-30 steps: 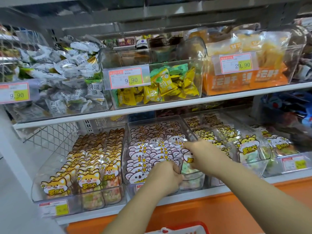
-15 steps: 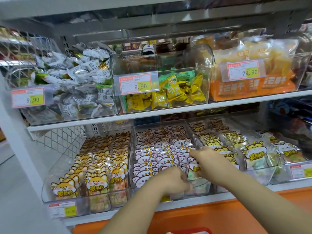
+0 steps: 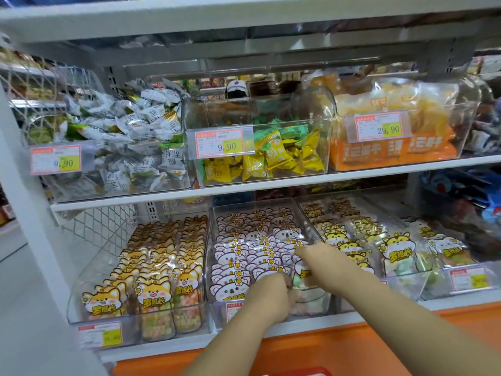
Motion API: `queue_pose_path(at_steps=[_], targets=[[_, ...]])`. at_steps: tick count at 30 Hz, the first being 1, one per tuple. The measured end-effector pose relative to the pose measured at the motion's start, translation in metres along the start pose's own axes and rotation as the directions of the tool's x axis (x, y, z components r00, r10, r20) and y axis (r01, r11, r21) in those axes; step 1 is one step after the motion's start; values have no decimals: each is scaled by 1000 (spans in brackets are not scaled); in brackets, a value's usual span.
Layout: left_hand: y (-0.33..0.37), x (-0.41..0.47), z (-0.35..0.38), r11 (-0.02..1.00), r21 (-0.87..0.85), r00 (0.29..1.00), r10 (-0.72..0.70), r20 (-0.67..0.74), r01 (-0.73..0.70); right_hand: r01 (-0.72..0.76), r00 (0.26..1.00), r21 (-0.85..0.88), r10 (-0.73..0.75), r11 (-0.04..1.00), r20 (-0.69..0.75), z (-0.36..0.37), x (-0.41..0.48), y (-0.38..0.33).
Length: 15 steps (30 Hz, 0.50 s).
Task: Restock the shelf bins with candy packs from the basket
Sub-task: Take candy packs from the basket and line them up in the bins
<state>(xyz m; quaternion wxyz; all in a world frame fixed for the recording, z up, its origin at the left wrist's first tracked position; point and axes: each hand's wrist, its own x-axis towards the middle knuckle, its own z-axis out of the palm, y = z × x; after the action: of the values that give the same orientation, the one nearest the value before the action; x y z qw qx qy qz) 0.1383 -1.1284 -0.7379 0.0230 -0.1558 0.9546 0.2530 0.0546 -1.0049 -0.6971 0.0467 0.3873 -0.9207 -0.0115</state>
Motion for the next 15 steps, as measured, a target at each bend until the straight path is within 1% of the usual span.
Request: queue_pose_path(at_steps=[2,5,8,11,13,15], targets=[[-3,4,0,999,-31,999,16,-52,-18,4,1000,22,-4,1000,-10,4,0,1],[-1,7,-1,999,-49,997,12,-75,-16,-8,999,65,10,998,-35,9,-3,2],[1,8,-4,999,39,1000,16,15,-17,-24,999,39,23,999,30,3,-2,-4],[1,1,-6,996,79,995,35,96,-43,-41,992,-7,42,999,116,-3,3,-13],[1,-7,-4,990,128,997,51,65,-59,-55,991,-21,57,998,119,3,-2,-16],[1,-20,-7,981,177,995,93,-31,-86,-92,995,37,90,995,48,13,-12,-15]])
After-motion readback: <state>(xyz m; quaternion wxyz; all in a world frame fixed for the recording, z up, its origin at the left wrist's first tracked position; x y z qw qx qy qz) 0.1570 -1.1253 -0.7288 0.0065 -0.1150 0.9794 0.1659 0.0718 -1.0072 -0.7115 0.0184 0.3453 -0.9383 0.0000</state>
